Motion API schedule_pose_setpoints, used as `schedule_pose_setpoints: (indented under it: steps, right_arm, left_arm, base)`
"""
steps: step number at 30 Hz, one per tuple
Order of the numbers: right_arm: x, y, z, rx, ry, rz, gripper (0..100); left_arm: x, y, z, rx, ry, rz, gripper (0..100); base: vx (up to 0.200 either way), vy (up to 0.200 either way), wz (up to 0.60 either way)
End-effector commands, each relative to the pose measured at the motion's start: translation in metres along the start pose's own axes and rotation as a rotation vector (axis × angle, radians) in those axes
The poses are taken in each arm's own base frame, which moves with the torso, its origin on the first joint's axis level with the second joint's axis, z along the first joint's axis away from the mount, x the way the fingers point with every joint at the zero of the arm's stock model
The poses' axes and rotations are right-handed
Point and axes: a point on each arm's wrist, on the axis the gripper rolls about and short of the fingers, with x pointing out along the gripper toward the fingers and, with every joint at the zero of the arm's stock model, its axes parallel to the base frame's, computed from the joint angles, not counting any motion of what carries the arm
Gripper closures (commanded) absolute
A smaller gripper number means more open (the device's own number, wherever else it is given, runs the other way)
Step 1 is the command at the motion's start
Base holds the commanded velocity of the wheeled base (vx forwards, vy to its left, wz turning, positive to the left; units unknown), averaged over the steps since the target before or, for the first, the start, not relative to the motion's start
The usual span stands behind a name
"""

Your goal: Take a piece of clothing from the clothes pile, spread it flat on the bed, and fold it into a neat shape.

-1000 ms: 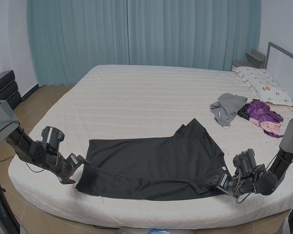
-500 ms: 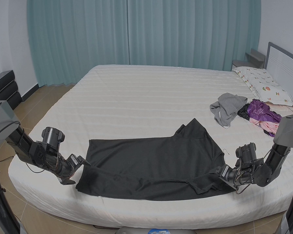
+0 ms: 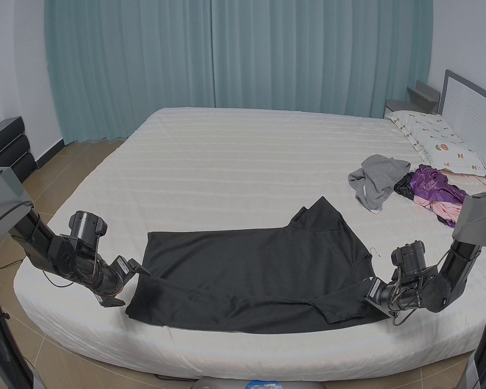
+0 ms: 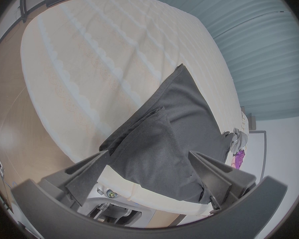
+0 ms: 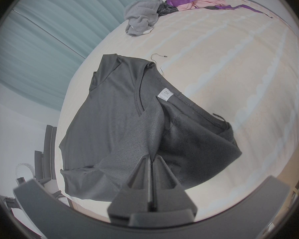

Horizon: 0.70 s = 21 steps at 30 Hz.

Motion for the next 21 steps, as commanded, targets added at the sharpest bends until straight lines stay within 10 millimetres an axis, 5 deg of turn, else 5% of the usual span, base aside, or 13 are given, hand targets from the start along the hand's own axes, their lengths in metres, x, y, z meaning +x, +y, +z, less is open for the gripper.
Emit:
schedule_pose_setpoints:
  steps: [1, 5, 12, 13, 21]
  right_arm:
    - [-0.018, 0.002, 0.002, 0.000, -0.028, 0.024, 100]
    - [-0.034, 0.006, 0.005, -0.008, -0.055, 0.049, 100]
    - [-0.032, 0.003, 0.001, -0.037, -0.012, 0.006, 100]
    - [-0.033, 0.001, 0.000, -0.052, -0.005, 0.000, 0]
    - [-0.034, 0.002, 0.004, -0.081, -0.002, -0.010, 0]
  left_arm:
    - [0.000, 0.000, -0.001, 0.000, 0.002, 0.001, 0]
    - [0.000, 0.000, -0.001, 0.002, 0.002, 0.001, 0]
    - [0.000, 0.000, -0.001, 0.002, 0.001, 0.000, 0]
    - [0.000, 0.000, -0.001, 0.002, 0.001, 0.000, 0]
    - [0.000, 0.000, -0.001, 0.002, 0.003, 0.000, 0]
  base:
    - [0.000, 0.000, 0.00]
    - [0.000, 0.000, 0.00]
    - [0.000, 0.000, 0.00]
    - [0.000, 0.000, 0.00]
    - [0.000, 0.000, 0.00]
